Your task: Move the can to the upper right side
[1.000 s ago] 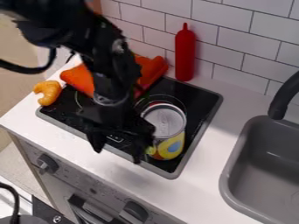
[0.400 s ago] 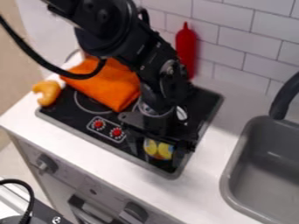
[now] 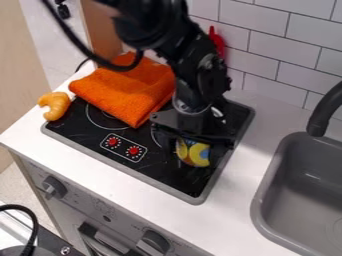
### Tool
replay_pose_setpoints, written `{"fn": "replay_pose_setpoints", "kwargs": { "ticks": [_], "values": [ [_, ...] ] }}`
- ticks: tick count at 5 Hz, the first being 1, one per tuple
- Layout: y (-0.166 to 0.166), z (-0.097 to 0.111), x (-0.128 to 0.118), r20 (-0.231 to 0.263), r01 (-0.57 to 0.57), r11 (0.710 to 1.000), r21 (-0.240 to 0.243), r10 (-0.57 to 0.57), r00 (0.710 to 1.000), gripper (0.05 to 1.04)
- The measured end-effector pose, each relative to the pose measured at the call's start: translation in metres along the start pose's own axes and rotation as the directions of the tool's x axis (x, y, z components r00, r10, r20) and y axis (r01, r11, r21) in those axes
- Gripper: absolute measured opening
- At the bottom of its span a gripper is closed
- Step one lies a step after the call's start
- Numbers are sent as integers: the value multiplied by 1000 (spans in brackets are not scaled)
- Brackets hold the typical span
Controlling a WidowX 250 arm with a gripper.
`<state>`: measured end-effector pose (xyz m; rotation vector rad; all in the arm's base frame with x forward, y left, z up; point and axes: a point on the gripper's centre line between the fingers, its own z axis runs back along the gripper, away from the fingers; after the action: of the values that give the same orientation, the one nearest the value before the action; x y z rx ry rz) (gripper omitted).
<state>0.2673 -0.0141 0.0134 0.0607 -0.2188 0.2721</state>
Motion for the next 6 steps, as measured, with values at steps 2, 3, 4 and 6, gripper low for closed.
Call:
{"fn": "replay_pose_setpoints", "kwargs": {
  "ticks": [2,3,4,6],
  "values": [
    [-4,-17,42,38,-97,995,14,97,995,997],
    [-9,-24,55,48,-113,994,10,112,993,997],
    [-14,-24,57,64,-121,993,-13,121,991,997],
    [-8,-22,44,26,-116,992,-43,117,993,997]
  ]
}}
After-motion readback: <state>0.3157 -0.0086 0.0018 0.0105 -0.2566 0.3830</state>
